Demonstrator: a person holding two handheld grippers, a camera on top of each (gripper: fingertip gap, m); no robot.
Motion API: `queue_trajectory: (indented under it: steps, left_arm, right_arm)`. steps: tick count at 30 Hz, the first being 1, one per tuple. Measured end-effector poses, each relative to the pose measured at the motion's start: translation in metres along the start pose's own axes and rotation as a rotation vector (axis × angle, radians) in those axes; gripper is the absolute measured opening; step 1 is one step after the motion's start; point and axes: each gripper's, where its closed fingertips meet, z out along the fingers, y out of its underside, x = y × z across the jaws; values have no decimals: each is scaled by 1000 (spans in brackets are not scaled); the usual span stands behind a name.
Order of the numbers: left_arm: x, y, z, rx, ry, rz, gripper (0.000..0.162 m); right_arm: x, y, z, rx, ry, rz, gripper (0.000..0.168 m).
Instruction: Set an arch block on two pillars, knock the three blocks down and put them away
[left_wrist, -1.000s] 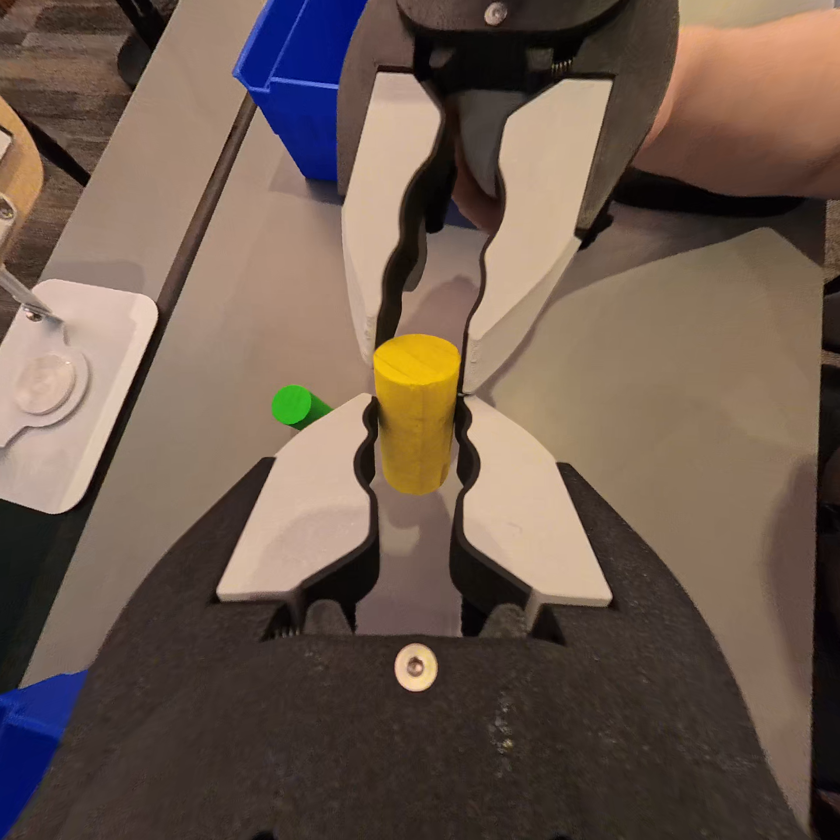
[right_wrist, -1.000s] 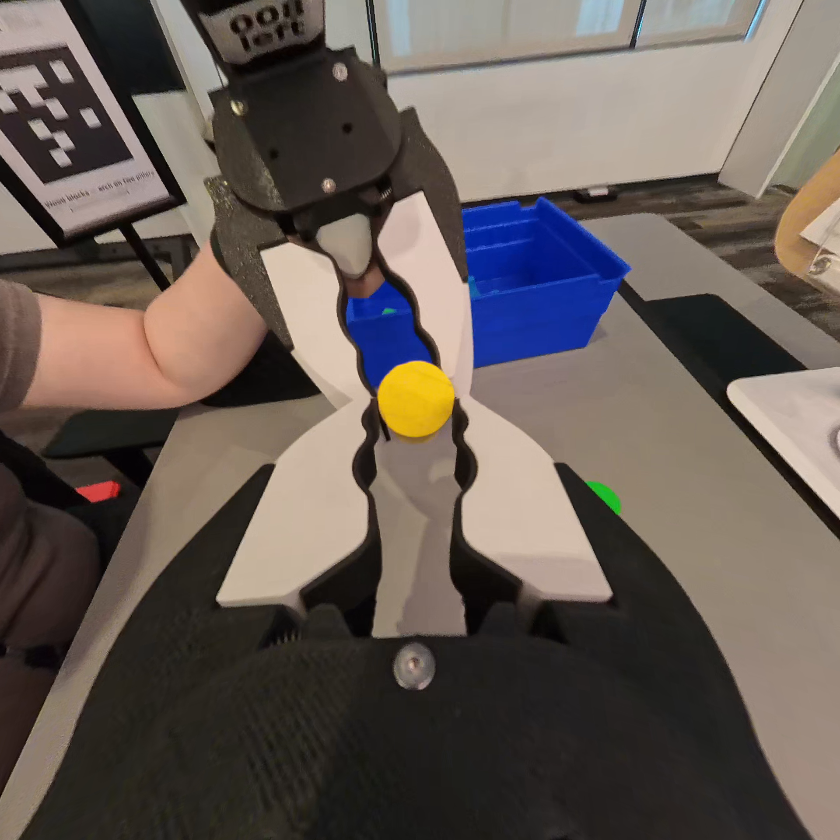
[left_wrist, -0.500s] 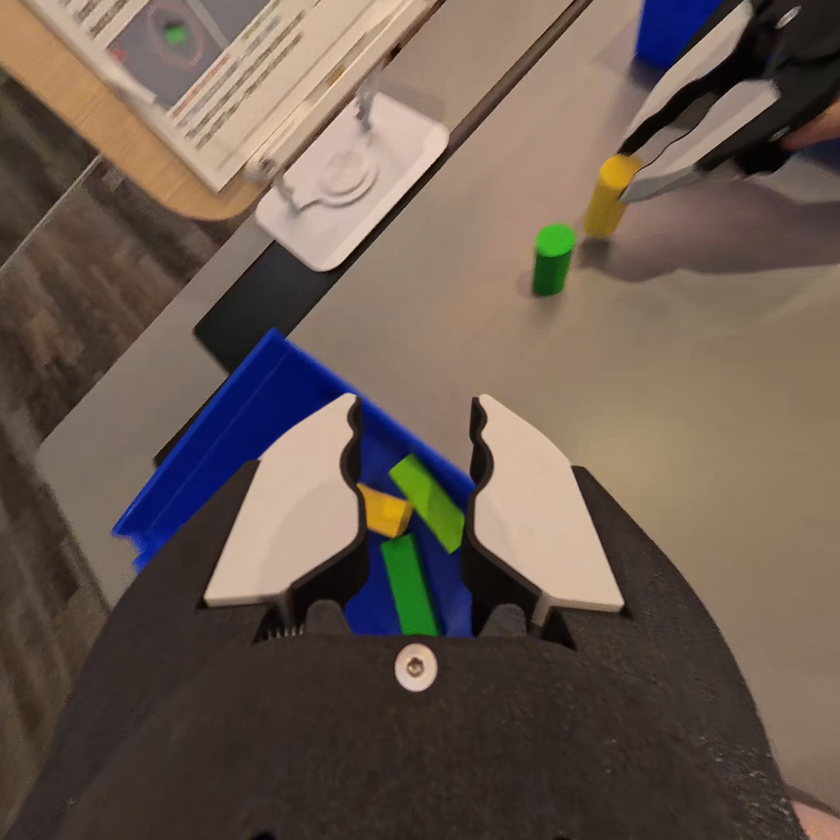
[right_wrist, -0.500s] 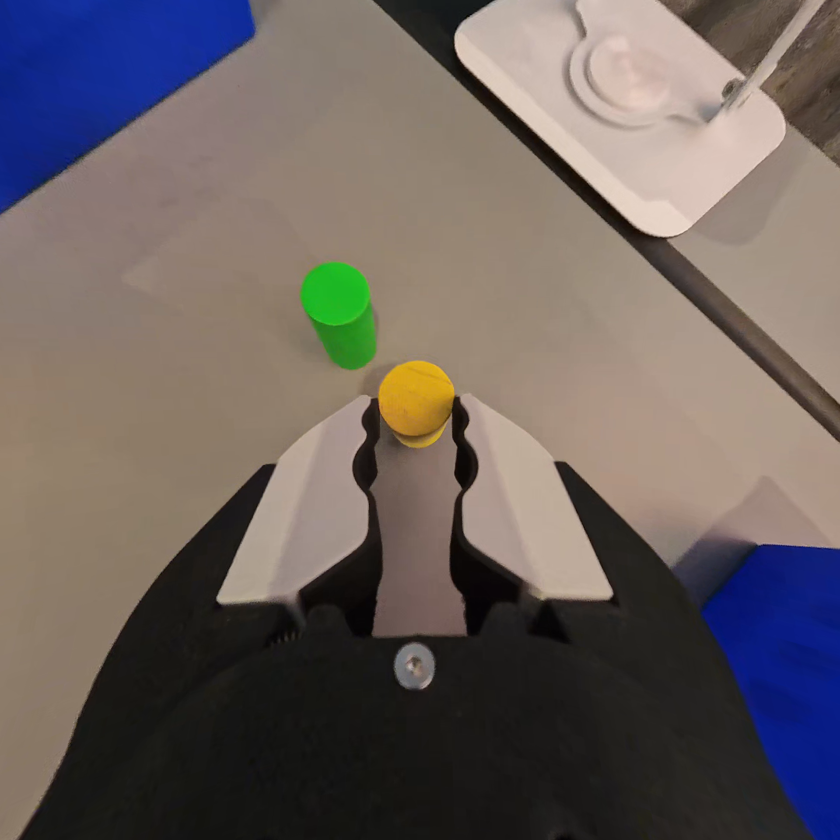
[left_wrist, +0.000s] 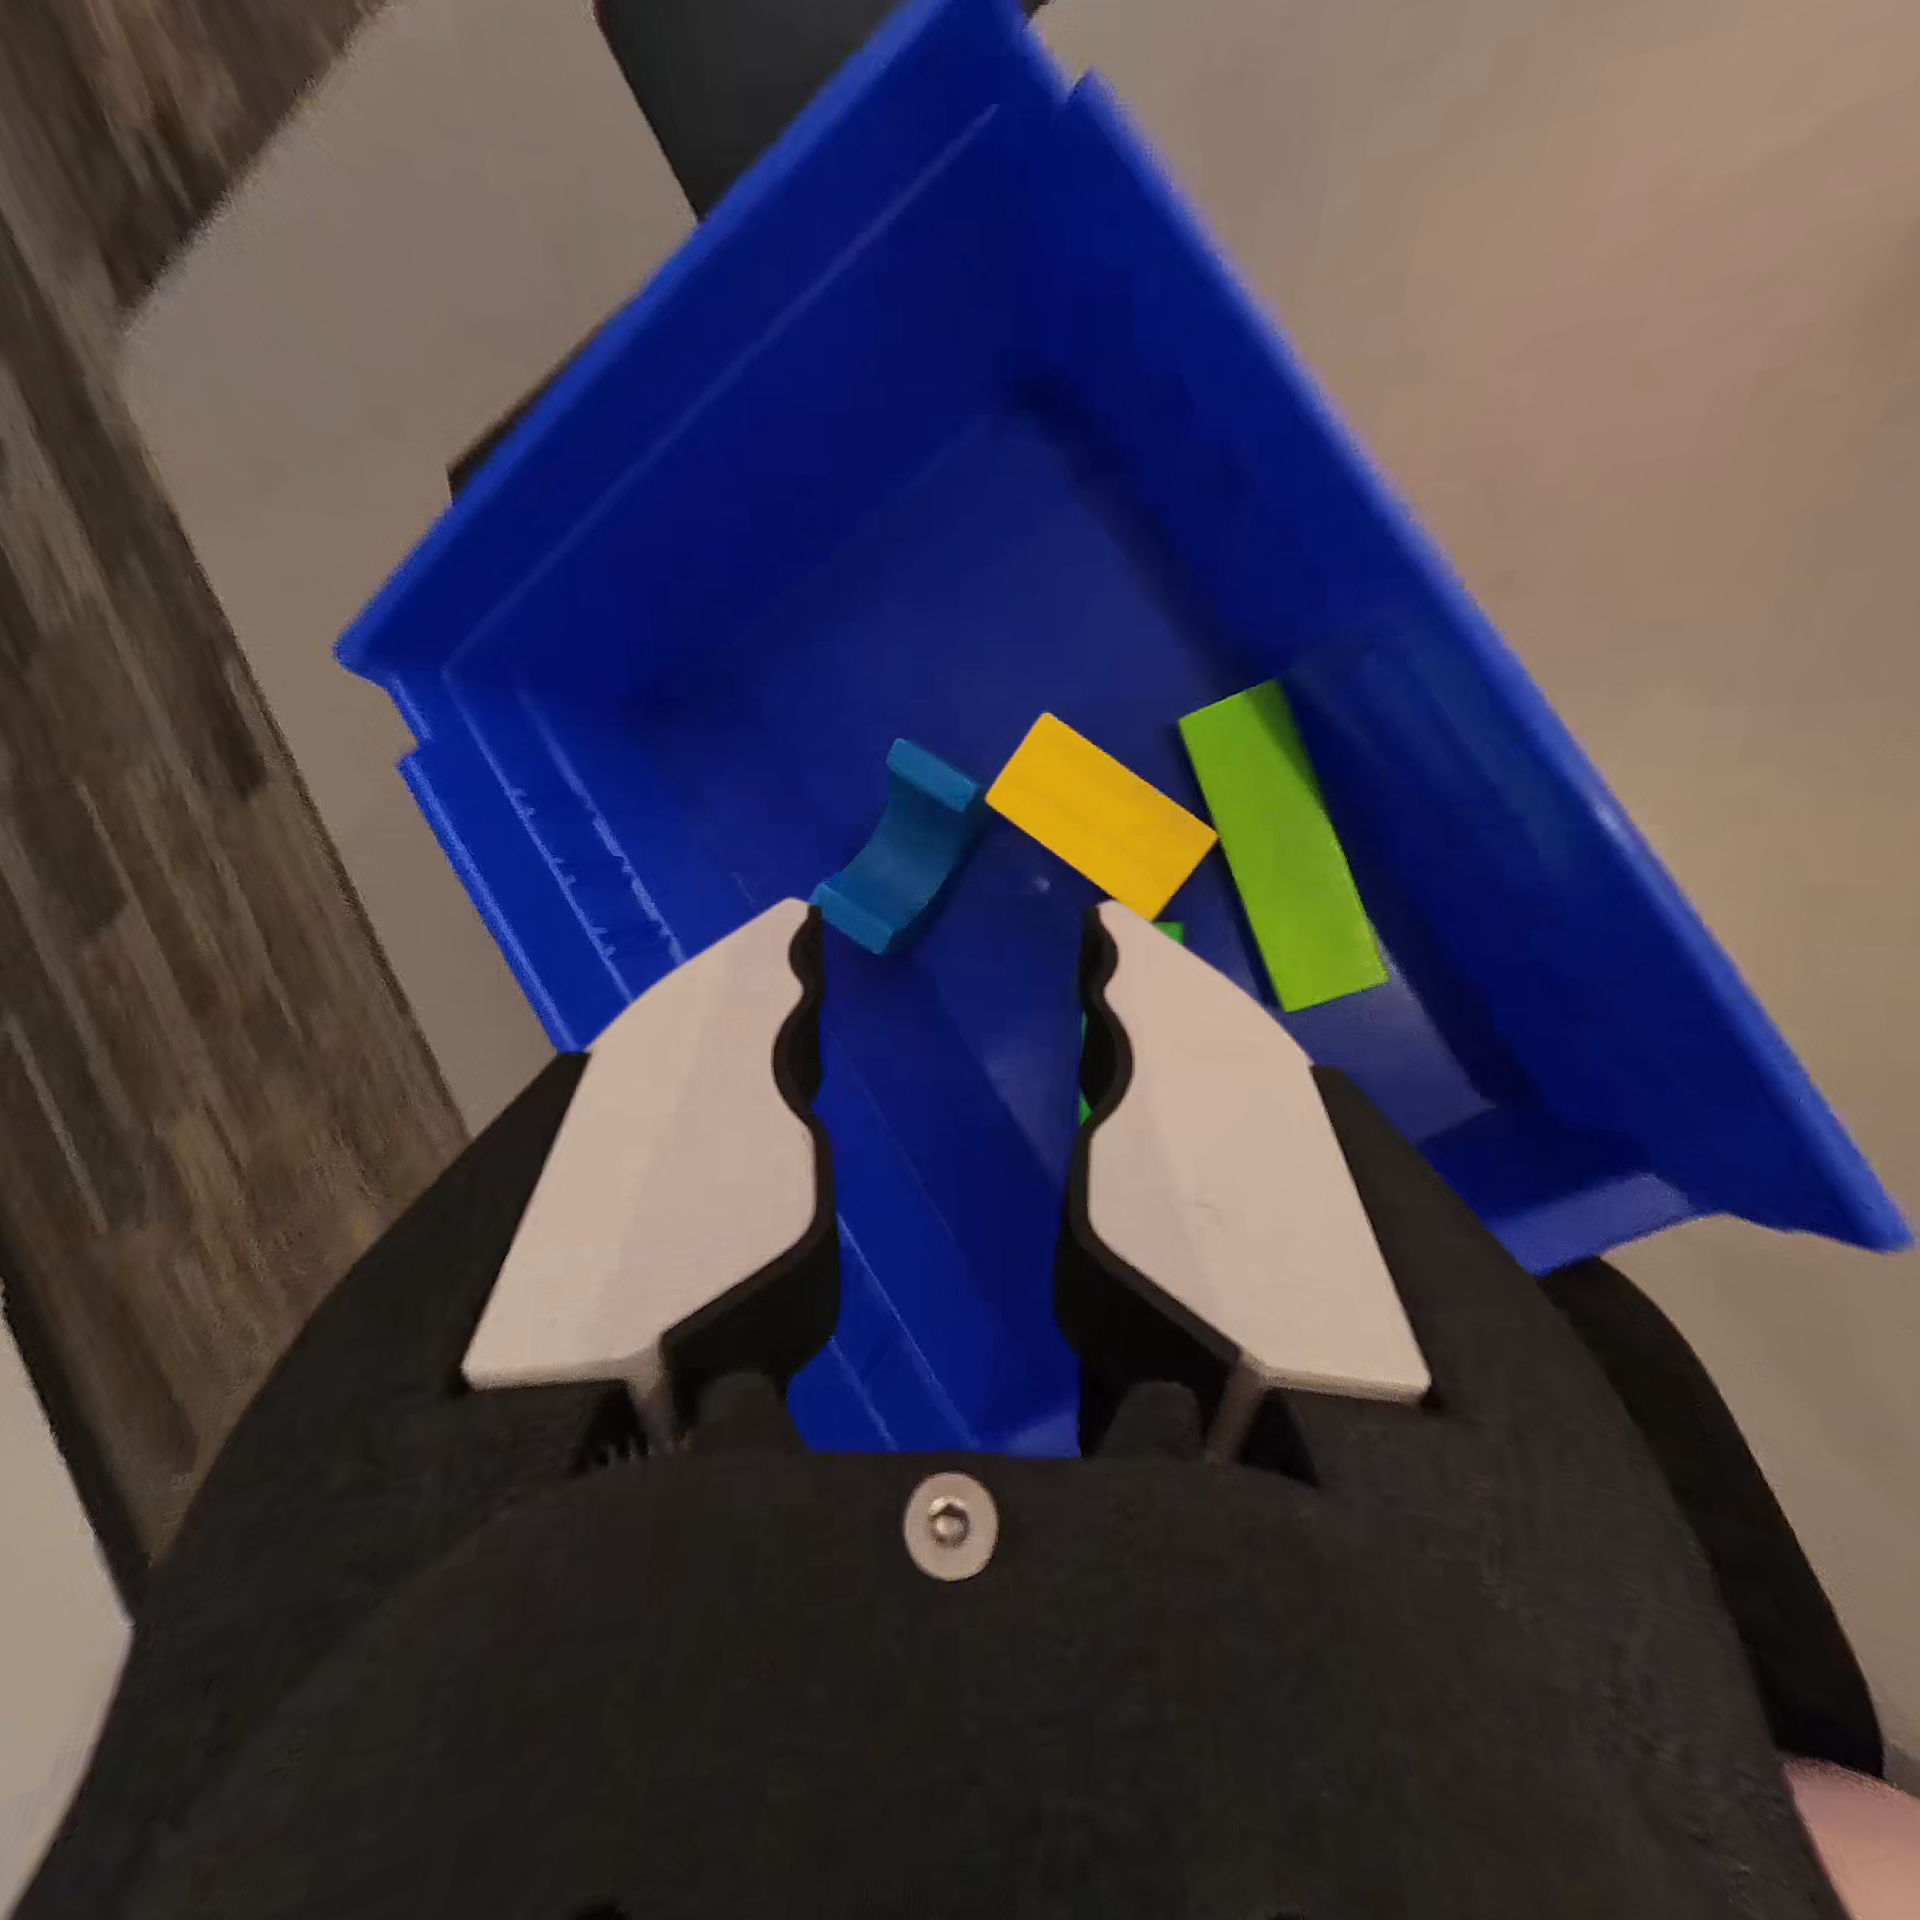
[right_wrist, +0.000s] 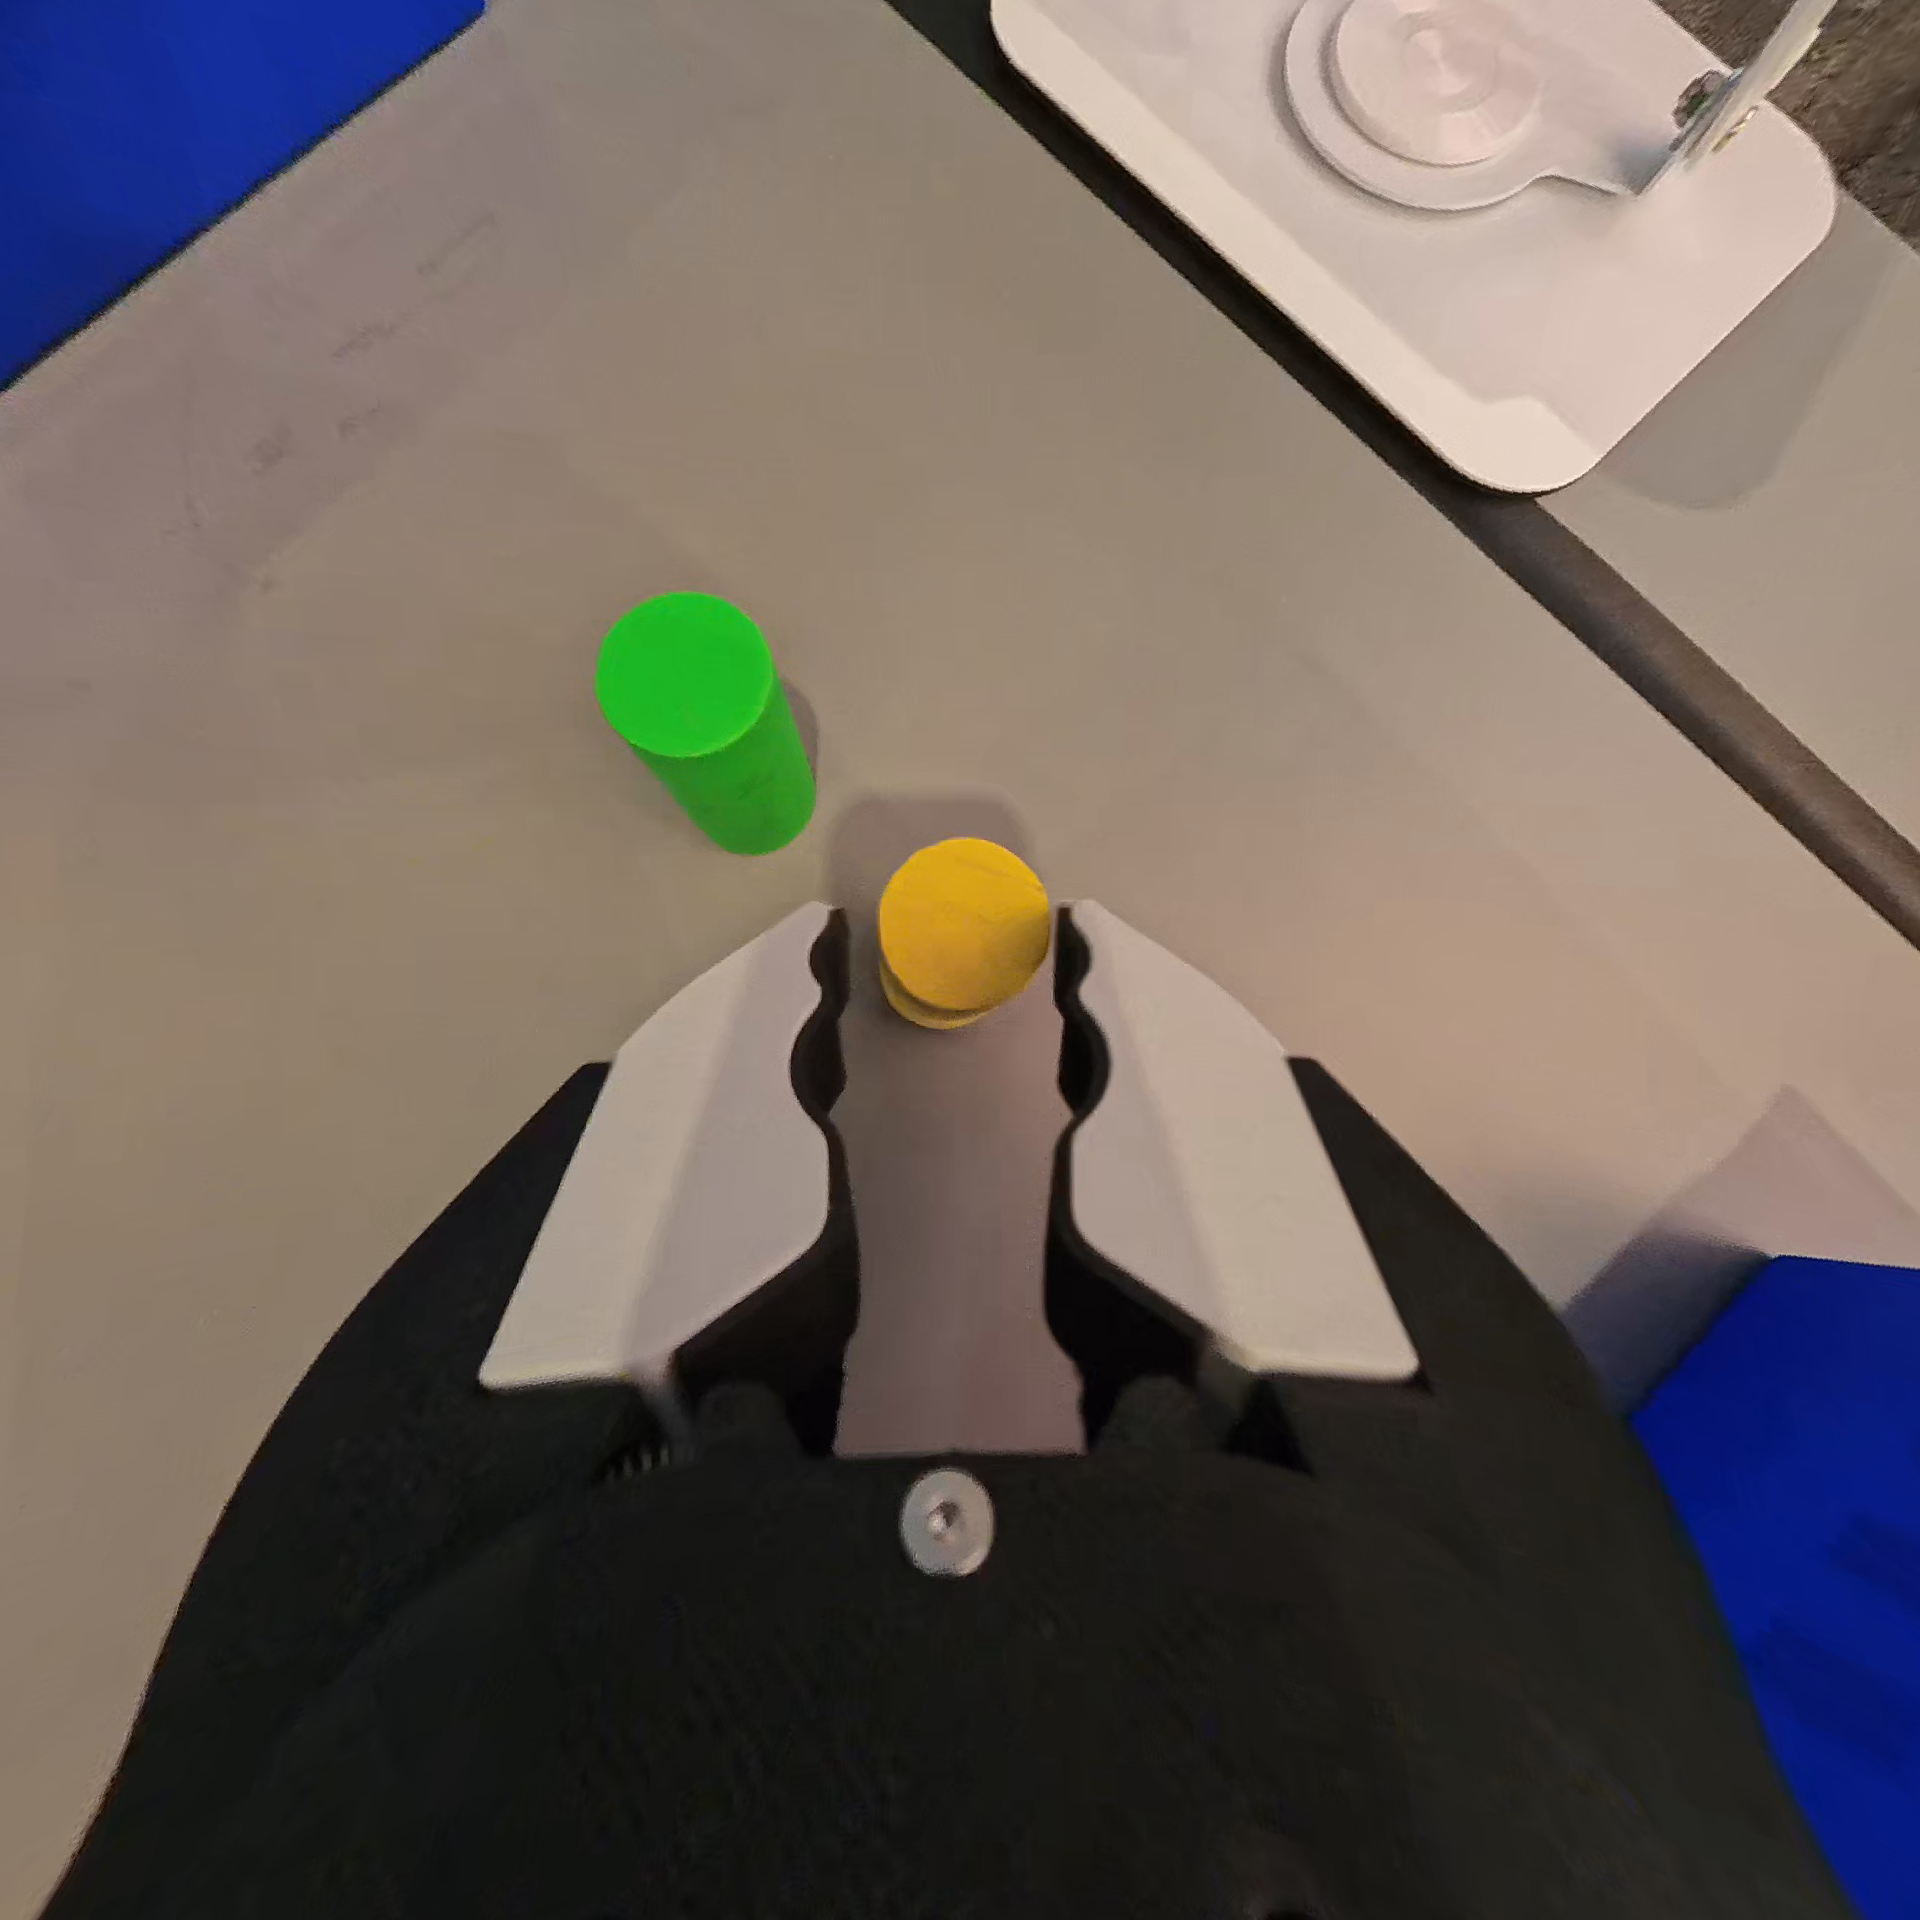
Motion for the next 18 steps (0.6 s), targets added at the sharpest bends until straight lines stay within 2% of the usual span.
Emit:
queue_trajectory:
  steps: [2,5,7,9,11,15,18]
  left_arm:
    - [1,4,16,-24,68,-68,47]
    - [15,4,30,-69,222,-242,49]
    - [25,0,37,-93,267,-321,39]
    - [29,2,47,-152,244,-353,39]
    - [33,4,57,-217,213,-387,53]
    - [31,14,71,-304,142,-394,53]
    - [42,26,77,-388,188,-428,63]
  right_arm:
    - [4,-4,-5,23,29,-5,48]
    - [6,-15,-17,84,55,-20,48]
    - [5,-20,-24,104,56,-31,48]
    - [4,-22,-28,111,57,-39,48]
    - [3,-23,-30,112,68,-54,48]
    - [4,-20,-31,90,109,-103,48]
    - [4,-18,-29,76,125,-130,48]
